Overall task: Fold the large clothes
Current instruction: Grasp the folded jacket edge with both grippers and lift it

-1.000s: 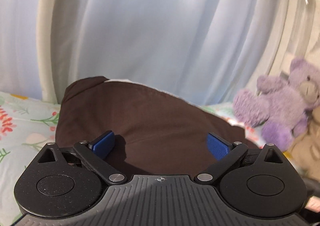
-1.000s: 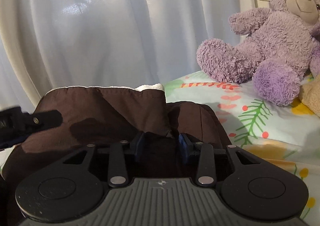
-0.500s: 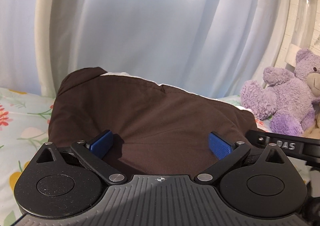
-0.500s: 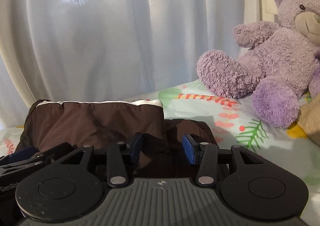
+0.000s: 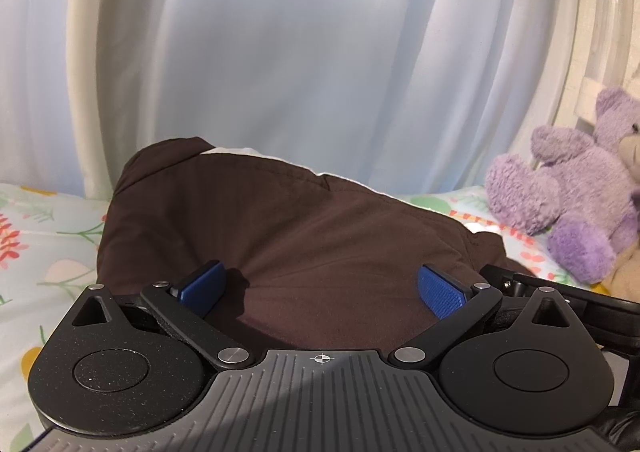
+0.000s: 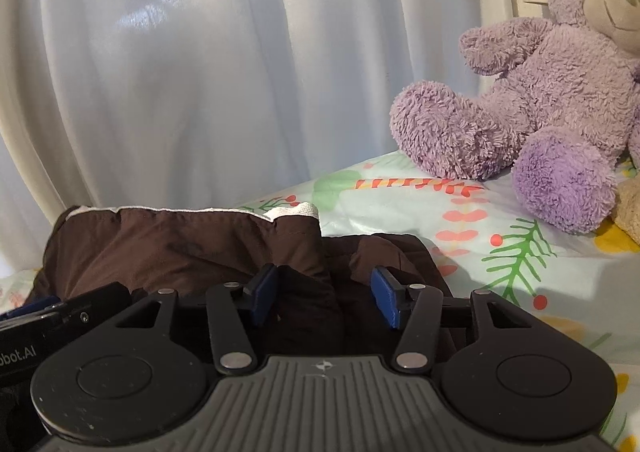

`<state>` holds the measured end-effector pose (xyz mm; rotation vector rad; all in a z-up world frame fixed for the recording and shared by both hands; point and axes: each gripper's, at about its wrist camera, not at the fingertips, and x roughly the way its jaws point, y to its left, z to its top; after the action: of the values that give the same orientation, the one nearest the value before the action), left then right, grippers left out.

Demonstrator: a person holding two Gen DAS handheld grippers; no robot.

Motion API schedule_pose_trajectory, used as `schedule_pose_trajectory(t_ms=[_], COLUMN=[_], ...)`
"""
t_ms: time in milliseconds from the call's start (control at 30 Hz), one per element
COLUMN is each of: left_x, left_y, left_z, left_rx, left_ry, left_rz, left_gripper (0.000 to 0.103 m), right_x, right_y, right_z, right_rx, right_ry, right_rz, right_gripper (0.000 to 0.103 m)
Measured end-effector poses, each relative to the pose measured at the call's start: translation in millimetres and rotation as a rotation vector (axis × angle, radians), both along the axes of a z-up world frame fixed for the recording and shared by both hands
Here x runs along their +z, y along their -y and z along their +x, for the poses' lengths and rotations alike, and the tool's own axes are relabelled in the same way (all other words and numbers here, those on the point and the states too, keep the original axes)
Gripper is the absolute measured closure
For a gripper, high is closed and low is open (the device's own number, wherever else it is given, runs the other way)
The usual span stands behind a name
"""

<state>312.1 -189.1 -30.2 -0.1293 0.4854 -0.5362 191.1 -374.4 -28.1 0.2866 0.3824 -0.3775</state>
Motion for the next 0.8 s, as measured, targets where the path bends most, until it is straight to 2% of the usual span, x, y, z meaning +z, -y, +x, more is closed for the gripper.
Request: schedule_pose_trajectory(t_ms=[67, 133, 233, 267, 367, 467, 533, 600, 700, 800], left_x=[5, 13, 17, 15, 2, -8, -5, 3, 18, 18], left_y=[-15, -31, -47, -48, -39, -29, -30, -45, -85, -136], left_z=[-4, -16, -44, -52, -62, -63, -62, -62, -64, -60], left_rx=[-0.020, 0.002, 0.015, 0.008, 0.001, 0.031, 0.027, -0.002, -0.044, -0.050], left_ry=[-0.009, -0.024, -0.008, 0.010, 0.081, 0.126, 0.119, 0.075, -0.001, -0.105], left_rz=[-0.055, -0.072, -0.087, -0.089, -0.047, -0.025, -0.025, -0.067, -0.105, -0.181], left_gripper=[0.000, 0.000, 0.000, 0.000, 0.000, 0.000, 0.000, 0.000, 0.000, 0.000], right_x=[9, 11, -2, -9, -34, -34, -31, -23, -16, -22], right_y=[-6, -15, -29, -30, -18, -9, 2, 21, 55, 92], right_z=[-24, -54, -84, -87, -84, -81, -81, -85, -101, -107], right_rx=[-0.033, -0.029, -0.066, -0.085, -0.116, -0.104, -0.079, -0.039, 0.061, 0.164], right_ry=[0.031, 0.087, 0.129, 0.130, 0.137, 0.126, 0.113, 0.078, 0.055, -0.007], right_rz=[0.022, 0.009, -0.092, -0.107, -0.052, -0.004, 0.070, 0.191, 0.349, 0.502], right_gripper=[0.047, 0.042, 0.040, 0.039, 0.039, 0.039, 0.038, 0.030, 0.023, 0.023])
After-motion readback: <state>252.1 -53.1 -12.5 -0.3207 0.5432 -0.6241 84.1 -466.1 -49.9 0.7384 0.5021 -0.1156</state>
